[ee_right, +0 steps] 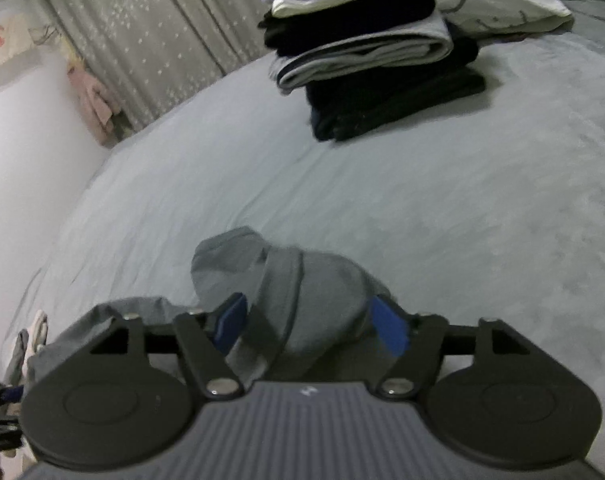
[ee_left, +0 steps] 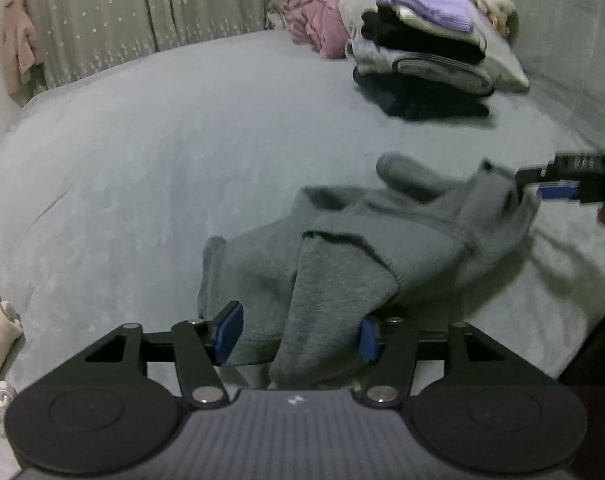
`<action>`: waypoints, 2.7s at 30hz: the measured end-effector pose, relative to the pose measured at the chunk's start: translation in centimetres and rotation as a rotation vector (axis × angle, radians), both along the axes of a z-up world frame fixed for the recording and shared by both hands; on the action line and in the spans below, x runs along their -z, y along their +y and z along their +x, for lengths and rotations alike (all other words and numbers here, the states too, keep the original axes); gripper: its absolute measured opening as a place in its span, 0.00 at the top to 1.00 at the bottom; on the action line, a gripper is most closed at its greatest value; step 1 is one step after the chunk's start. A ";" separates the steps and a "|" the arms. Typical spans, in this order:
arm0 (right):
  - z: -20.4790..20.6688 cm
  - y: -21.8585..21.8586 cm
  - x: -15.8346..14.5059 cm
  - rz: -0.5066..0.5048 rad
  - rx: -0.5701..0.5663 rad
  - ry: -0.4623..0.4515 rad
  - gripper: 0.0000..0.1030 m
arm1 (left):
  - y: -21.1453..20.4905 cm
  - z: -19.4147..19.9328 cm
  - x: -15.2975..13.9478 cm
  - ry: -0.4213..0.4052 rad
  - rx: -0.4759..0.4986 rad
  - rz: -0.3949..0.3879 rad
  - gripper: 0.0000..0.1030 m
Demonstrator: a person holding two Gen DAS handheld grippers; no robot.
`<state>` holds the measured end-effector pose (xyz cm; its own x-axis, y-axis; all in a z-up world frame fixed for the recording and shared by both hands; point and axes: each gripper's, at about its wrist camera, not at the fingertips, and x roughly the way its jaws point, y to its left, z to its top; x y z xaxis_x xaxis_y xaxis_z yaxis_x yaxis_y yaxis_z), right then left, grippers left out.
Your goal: Fold clothes
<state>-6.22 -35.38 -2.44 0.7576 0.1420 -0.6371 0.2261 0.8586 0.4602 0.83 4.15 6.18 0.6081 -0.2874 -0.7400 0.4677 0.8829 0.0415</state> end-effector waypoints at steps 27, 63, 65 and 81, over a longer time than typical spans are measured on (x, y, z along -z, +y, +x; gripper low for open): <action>2.4 -0.5 2.2 0.056 -0.007 0.135 0.29 | -5.9 5.5 1.3 0.091 0.158 0.048 0.42; -6.7 -2.2 -2.7 0.453 -0.184 -0.129 0.87 | -1.0 -4.4 -0.6 -0.053 0.031 -0.026 0.96; -7.4 -2.6 -5.1 0.483 -0.183 -0.213 0.87 | 0.2 -4.9 -2.7 -0.108 -0.015 -0.059 0.96; -13.2 1.3 -27.2 0.251 -0.216 -0.758 0.88 | 3.4 -11.8 -24.8 -0.698 -0.184 -0.232 0.96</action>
